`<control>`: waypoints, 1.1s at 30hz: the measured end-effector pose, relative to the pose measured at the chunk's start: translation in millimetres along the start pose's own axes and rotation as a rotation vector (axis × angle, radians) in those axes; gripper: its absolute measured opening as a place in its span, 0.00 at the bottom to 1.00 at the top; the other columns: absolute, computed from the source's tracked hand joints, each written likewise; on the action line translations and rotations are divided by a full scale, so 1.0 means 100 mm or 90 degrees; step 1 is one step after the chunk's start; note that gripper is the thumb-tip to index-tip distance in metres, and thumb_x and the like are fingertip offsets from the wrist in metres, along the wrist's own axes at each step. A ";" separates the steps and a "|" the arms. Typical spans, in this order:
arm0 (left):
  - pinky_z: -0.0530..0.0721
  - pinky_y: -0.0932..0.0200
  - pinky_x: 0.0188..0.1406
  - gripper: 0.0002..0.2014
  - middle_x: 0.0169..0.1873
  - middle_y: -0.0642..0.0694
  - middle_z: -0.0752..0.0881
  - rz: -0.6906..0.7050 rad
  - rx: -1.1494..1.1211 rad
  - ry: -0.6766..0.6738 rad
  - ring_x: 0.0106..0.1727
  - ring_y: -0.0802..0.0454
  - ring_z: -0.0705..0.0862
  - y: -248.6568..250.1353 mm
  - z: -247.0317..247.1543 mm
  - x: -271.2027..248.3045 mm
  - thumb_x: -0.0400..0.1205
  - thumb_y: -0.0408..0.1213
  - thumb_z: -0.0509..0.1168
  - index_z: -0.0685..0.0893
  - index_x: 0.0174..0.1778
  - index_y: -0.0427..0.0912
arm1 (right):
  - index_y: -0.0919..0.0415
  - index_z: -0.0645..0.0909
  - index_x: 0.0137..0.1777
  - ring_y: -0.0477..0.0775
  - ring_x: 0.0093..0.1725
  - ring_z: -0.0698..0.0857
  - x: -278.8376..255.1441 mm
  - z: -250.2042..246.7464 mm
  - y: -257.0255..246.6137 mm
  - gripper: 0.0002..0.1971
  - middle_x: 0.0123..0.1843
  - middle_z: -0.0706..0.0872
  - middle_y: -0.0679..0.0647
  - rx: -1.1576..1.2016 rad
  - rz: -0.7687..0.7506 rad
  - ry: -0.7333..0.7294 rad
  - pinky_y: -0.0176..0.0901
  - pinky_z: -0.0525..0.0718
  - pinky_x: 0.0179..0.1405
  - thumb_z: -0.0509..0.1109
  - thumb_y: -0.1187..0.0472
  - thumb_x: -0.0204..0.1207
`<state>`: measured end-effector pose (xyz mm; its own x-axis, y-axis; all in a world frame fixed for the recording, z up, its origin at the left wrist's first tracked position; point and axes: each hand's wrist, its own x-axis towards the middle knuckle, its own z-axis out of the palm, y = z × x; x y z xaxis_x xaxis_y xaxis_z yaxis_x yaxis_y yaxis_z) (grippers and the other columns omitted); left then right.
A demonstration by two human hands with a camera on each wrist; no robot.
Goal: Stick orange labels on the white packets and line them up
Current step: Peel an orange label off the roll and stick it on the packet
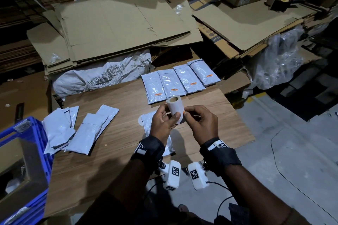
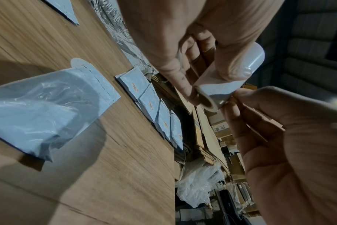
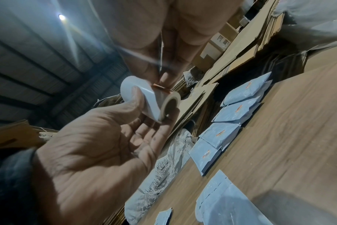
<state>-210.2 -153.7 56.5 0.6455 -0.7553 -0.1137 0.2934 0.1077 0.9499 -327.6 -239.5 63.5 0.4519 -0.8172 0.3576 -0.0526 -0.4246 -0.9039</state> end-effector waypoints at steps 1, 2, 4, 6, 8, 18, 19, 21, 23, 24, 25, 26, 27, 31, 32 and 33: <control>0.90 0.48 0.55 0.19 0.56 0.43 0.86 0.001 -0.002 0.001 0.56 0.53 0.89 -0.01 0.00 0.00 0.81 0.28 0.74 0.79 0.66 0.35 | 0.61 0.92 0.45 0.46 0.45 0.91 -0.02 0.00 -0.01 0.04 0.44 0.91 0.48 0.005 0.000 0.004 0.40 0.89 0.47 0.78 0.70 0.75; 0.90 0.48 0.55 0.17 0.56 0.43 0.85 0.002 -0.005 0.003 0.55 0.53 0.89 -0.01 0.01 0.00 0.82 0.26 0.73 0.79 0.66 0.36 | 0.61 0.91 0.44 0.46 0.45 0.90 -0.02 0.00 -0.01 0.04 0.43 0.90 0.49 0.007 -0.001 0.010 0.40 0.89 0.47 0.79 0.70 0.75; 0.90 0.49 0.56 0.16 0.56 0.43 0.85 0.005 -0.011 0.003 0.56 0.52 0.89 -0.03 0.02 0.00 0.83 0.25 0.71 0.79 0.66 0.36 | 0.61 0.90 0.42 0.46 0.43 0.90 -0.03 0.02 0.00 0.04 0.42 0.89 0.50 0.000 0.001 0.019 0.38 0.88 0.46 0.80 0.70 0.73; 0.90 0.47 0.57 0.19 0.58 0.43 0.86 0.011 -0.012 0.004 0.59 0.49 0.88 -0.04 0.04 0.00 0.80 0.29 0.74 0.80 0.65 0.37 | 0.62 0.89 0.40 0.46 0.42 0.89 -0.02 0.02 0.00 0.05 0.41 0.88 0.50 -0.014 -0.003 0.022 0.35 0.87 0.44 0.80 0.71 0.72; 0.89 0.43 0.61 0.21 0.60 0.41 0.86 0.009 -0.010 0.004 0.64 0.45 0.87 -0.05 0.04 0.00 0.77 0.33 0.75 0.80 0.65 0.38 | 0.62 0.88 0.39 0.45 0.42 0.88 -0.01 0.02 0.00 0.05 0.41 0.88 0.51 -0.025 -0.011 0.021 0.35 0.87 0.42 0.79 0.71 0.72; 0.88 0.40 0.60 0.25 0.65 0.29 0.83 0.020 -0.026 -0.017 0.67 0.36 0.84 -0.03 0.01 0.02 0.72 0.33 0.78 0.80 0.66 0.38 | 0.59 0.81 0.35 0.47 0.39 0.83 0.05 0.06 -0.03 0.08 0.38 0.82 0.49 -0.088 -0.031 0.008 0.34 0.83 0.30 0.79 0.58 0.66; 0.89 0.43 0.58 0.26 0.65 0.29 0.84 0.018 -0.035 -0.020 0.67 0.36 0.84 -0.03 0.00 0.02 0.72 0.33 0.78 0.81 0.66 0.39 | 0.58 0.81 0.35 0.47 0.39 0.83 0.05 0.06 -0.03 0.09 0.38 0.82 0.48 -0.093 -0.032 0.006 0.35 0.83 0.30 0.78 0.56 0.66; 0.89 0.46 0.55 0.26 0.62 0.33 0.86 0.006 -0.059 -0.029 0.66 0.37 0.84 -0.02 -0.02 0.02 0.72 0.32 0.79 0.81 0.66 0.40 | 0.58 0.80 0.35 0.48 0.38 0.82 0.06 0.07 -0.02 0.09 0.37 0.81 0.48 -0.092 -0.036 0.004 0.36 0.82 0.28 0.77 0.56 0.66; 0.88 0.47 0.55 0.27 0.60 0.37 0.86 -0.001 -0.078 -0.042 0.65 0.37 0.84 -0.02 -0.03 0.01 0.73 0.32 0.79 0.80 0.67 0.39 | 0.59 0.80 0.35 0.49 0.38 0.82 0.05 0.05 -0.02 0.08 0.37 0.82 0.49 -0.080 -0.032 0.010 0.39 0.81 0.27 0.78 0.59 0.66; 0.88 0.46 0.56 0.27 0.59 0.38 0.86 0.000 -0.084 -0.048 0.64 0.38 0.84 -0.02 -0.03 0.00 0.73 0.33 0.79 0.79 0.68 0.37 | 0.59 0.81 0.35 0.50 0.39 0.83 0.04 0.04 -0.02 0.08 0.37 0.83 0.50 -0.067 -0.029 0.013 0.40 0.80 0.27 0.78 0.61 0.66; 0.89 0.46 0.56 0.27 0.58 0.38 0.86 0.002 -0.088 -0.052 0.64 0.37 0.84 -0.02 -0.02 0.00 0.74 0.33 0.79 0.78 0.68 0.36 | 0.60 0.82 0.35 0.49 0.39 0.84 0.03 0.02 -0.02 0.07 0.38 0.84 0.50 -0.055 -0.028 0.014 0.39 0.79 0.28 0.78 0.64 0.67; 0.89 0.45 0.58 0.27 0.59 0.37 0.85 0.003 -0.090 -0.051 0.65 0.37 0.84 -0.02 -0.02 -0.01 0.75 0.31 0.78 0.78 0.69 0.36 | 0.60 0.83 0.36 0.48 0.41 0.85 0.02 0.01 -0.03 0.06 0.39 0.85 0.50 -0.047 -0.028 0.015 0.36 0.79 0.29 0.78 0.67 0.68; 0.89 0.43 0.59 0.27 0.60 0.36 0.85 0.004 -0.088 -0.048 0.66 0.36 0.84 -0.02 -0.02 -0.01 0.75 0.30 0.77 0.78 0.70 0.36 | 0.61 0.84 0.37 0.47 0.42 0.86 0.00 0.00 -0.03 0.07 0.40 0.86 0.50 -0.041 -0.028 0.014 0.33 0.79 0.31 0.78 0.70 0.70; 0.85 0.35 0.67 0.27 0.60 0.40 0.87 0.010 -0.072 -0.053 0.69 0.33 0.84 -0.04 -0.04 0.01 0.76 0.30 0.75 0.78 0.71 0.36 | 0.61 0.87 0.43 0.47 0.45 0.89 -0.03 -0.01 -0.04 0.06 0.43 0.89 0.50 -0.014 -0.010 0.011 0.29 0.82 0.35 0.77 0.72 0.75; 0.86 0.36 0.66 0.26 0.59 0.41 0.88 0.008 -0.073 -0.054 0.68 0.35 0.84 -0.04 -0.04 0.01 0.76 0.30 0.75 0.78 0.71 0.37 | 0.61 0.88 0.43 0.46 0.45 0.89 -0.02 -0.01 -0.05 0.06 0.43 0.89 0.50 -0.013 -0.008 0.013 0.28 0.82 0.35 0.77 0.72 0.75; 0.86 0.38 0.66 0.26 0.59 0.42 0.88 0.006 -0.074 -0.053 0.66 0.38 0.85 -0.03 -0.04 0.01 0.76 0.30 0.75 0.78 0.71 0.37 | 0.62 0.88 0.42 0.46 0.45 0.89 -0.02 -0.01 -0.05 0.06 0.42 0.89 0.50 -0.014 -0.008 0.014 0.27 0.82 0.35 0.76 0.72 0.75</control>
<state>-208.3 -152.2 52.1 0.5890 -0.8046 -0.0755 0.3706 0.1859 0.9100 -329.3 -236.2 67.6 0.4335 -0.8201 0.3735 -0.0665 -0.4425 -0.8943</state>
